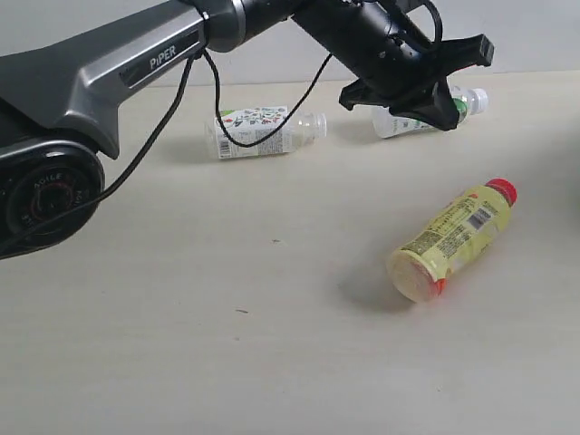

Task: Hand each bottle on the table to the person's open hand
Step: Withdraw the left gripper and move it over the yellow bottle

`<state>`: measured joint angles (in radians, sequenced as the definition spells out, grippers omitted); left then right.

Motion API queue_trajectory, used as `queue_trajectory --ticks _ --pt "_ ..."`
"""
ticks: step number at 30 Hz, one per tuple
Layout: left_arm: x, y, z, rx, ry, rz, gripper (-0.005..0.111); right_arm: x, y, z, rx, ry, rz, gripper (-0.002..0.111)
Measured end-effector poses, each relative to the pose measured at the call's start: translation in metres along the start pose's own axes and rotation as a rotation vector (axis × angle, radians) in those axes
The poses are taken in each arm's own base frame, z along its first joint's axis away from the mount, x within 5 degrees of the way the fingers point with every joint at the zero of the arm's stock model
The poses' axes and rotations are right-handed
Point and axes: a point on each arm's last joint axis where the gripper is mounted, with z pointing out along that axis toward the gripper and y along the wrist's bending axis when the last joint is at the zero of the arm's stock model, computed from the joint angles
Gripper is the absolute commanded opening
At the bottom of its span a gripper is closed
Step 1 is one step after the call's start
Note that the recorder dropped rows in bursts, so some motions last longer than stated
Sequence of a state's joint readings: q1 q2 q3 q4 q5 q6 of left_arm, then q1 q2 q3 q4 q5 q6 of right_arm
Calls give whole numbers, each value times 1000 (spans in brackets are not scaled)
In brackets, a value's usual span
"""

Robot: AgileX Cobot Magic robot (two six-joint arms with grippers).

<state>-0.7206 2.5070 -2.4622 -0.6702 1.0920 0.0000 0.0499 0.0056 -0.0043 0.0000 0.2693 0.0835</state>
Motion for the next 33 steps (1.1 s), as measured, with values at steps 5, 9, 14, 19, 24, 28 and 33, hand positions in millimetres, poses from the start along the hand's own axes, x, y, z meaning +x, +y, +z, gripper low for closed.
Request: queue_trajectory --ticks 5,9,14,19,24,28,33 --pt "7 -5 -11 -74 81 104 0 0 0 0 0 0 0 0" --pt "13 -28 -15 -106 100 228 0 0 0 0 0 0 0 0" --pt "27 -69 -15 -112 118 354 0 0 0 0 0 0 0 0" --pt "25 -74 -25 -135 98 377 0 0 0 0 0 0 0 0" --pt "46 -55 -15 -195 217 347 0 0 0 0 0 0 0 0" --pt "72 -42 -20 -228 262 364 0 0 0 0 0 0 0 0" --pt "97 -46 -62 -258 166 446 0 0 0 0 0 0 0 0"
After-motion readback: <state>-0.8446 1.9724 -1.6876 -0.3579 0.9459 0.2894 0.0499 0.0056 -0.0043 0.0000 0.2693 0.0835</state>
